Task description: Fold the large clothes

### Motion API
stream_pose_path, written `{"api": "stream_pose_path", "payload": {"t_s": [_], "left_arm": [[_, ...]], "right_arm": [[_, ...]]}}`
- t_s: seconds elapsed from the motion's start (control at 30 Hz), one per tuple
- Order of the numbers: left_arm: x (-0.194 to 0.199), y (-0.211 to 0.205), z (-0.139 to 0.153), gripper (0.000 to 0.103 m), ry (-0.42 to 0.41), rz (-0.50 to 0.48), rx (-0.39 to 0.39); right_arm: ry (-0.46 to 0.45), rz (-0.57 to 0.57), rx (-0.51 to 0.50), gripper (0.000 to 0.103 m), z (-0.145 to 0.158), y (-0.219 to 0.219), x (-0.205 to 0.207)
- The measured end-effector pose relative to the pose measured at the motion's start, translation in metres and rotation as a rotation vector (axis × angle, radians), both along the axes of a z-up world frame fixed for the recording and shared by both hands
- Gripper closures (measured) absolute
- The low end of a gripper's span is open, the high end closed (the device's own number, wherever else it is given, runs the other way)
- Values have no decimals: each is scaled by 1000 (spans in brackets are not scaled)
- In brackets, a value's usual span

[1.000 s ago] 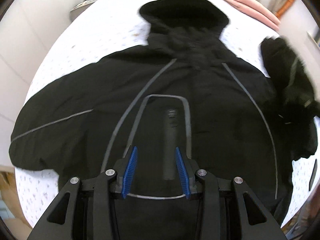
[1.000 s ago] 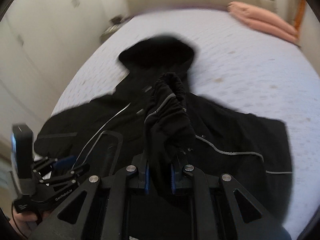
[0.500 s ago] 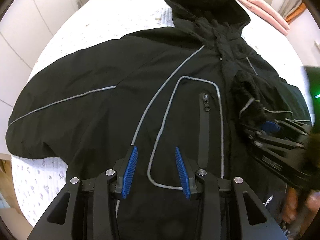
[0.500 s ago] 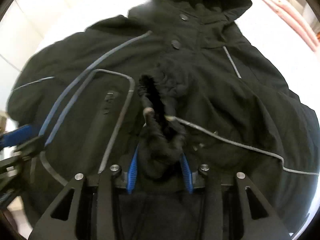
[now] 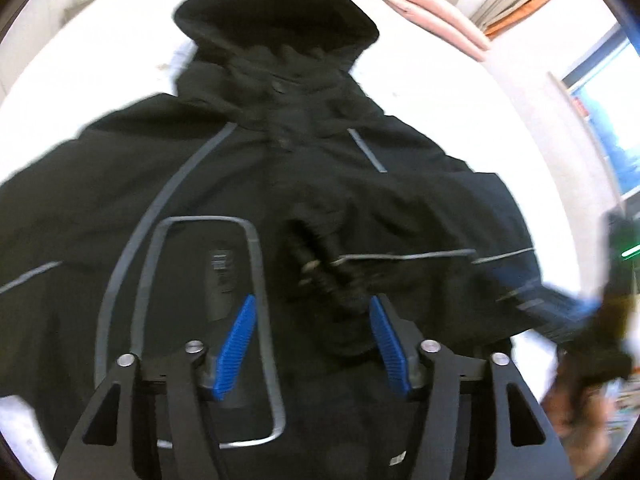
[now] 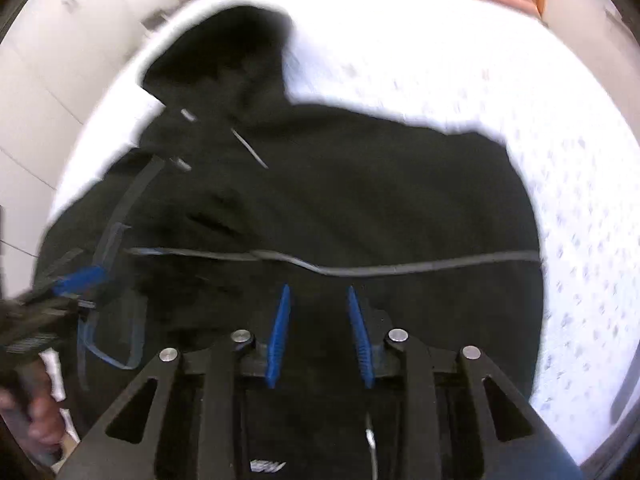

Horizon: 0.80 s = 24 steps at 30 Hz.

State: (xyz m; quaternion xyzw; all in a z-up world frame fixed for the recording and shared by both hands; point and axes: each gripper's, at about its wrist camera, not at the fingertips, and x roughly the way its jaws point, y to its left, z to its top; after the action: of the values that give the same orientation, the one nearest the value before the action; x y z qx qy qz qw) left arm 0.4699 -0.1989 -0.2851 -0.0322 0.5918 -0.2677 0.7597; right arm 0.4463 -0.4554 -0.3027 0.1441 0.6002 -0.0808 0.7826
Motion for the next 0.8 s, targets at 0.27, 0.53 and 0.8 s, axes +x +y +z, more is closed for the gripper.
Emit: {"api": "stream_pose_path", "payload": {"t_s": [0.27, 0.53, 0.8], "left_arm": [[17, -13, -32, 45, 108, 55, -47], [15, -3, -15, 85, 39, 78, -73], [26, 60, 57, 86, -171, 179, -114]], "right_arm": [[7, 31, 28, 71, -20, 2, -2], [13, 24, 91, 71, -6, -20, -2], [-69, 71, 126, 59, 55, 0, -12]]}}
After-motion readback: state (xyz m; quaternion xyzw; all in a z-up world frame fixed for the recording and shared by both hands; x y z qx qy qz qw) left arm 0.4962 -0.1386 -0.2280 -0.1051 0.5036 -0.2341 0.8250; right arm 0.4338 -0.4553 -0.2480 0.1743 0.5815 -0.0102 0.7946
